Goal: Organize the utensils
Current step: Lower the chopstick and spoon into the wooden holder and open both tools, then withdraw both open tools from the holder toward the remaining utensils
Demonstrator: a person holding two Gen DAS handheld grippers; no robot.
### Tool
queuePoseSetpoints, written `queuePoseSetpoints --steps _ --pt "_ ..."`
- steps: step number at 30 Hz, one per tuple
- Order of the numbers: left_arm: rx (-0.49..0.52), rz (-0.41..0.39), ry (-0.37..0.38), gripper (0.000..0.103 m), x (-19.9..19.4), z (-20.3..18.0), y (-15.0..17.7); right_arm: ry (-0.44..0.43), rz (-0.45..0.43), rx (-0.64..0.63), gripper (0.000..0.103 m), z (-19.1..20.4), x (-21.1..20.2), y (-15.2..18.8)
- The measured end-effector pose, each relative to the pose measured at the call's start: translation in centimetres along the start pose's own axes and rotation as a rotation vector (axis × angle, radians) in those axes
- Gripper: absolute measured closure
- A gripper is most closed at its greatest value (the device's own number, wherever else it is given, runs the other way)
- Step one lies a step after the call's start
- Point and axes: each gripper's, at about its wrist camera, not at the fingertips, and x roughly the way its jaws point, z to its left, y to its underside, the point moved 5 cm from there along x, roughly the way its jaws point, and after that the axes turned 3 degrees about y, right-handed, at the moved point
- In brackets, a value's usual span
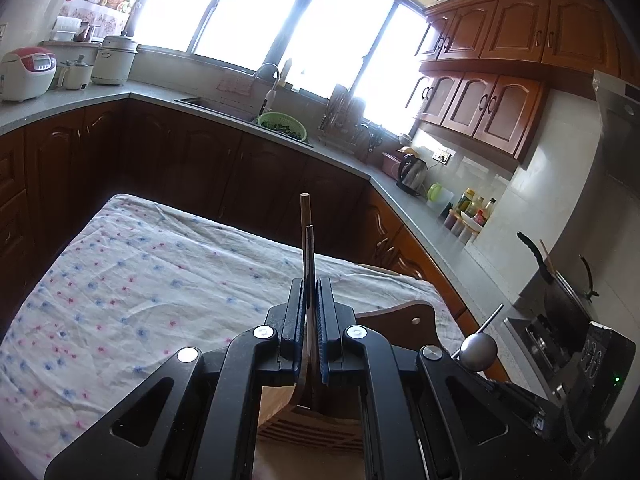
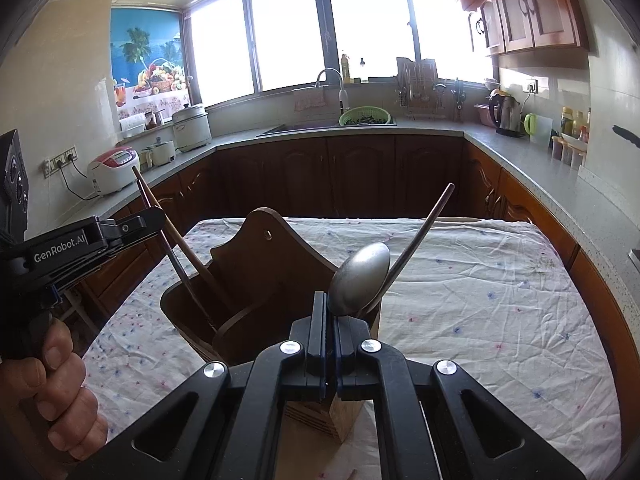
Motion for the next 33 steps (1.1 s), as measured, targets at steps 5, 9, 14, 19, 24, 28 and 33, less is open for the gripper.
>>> queuePoseSetpoints --steps 5,9,14,19,24,28,33 --pt "0.015 0.014 -0.01 0.098 -0.1 -0.5 0.0 -0.014 0.0 -0.001 0.096 0.4 -0.1 -0.1" --pt "0.0 0.023 -0.012 0.071 -0.8 -0.6 -0.1 -0.021 -0.002 0.007 0.093 0.5 -0.4 -0.1" --pt "-0.042 -0.01 -0.011 0.037 -3.7 -0.3 -0.1 -0.012 -0.01 0.024 0.061 0.1 -1.4 0.3" --pt "-0.085 -0.025 -0.009 0.022 -7.0 0.4 0.3 -0.002 -0.025 0.057 0.058 -0.7 -3.2 0.6" --pt "-0.101 -0.023 -0.026 0.015 -10.0 1.2 1.3 -0.003 -0.044 0.082 0.047 -1.2 -5.0 0.9" --pt "-0.1 -0.016 -0.04 0.015 -12.1 1.7 2.5 -0.008 -0.048 0.11 0.047 -1.5 -6.4 1.6" --pt "-0.088 0.015 -0.071 0.014 -13.9 2.3 4.4 -0.014 -0.054 0.141 0.041 -1.8 -8.3 2.6"
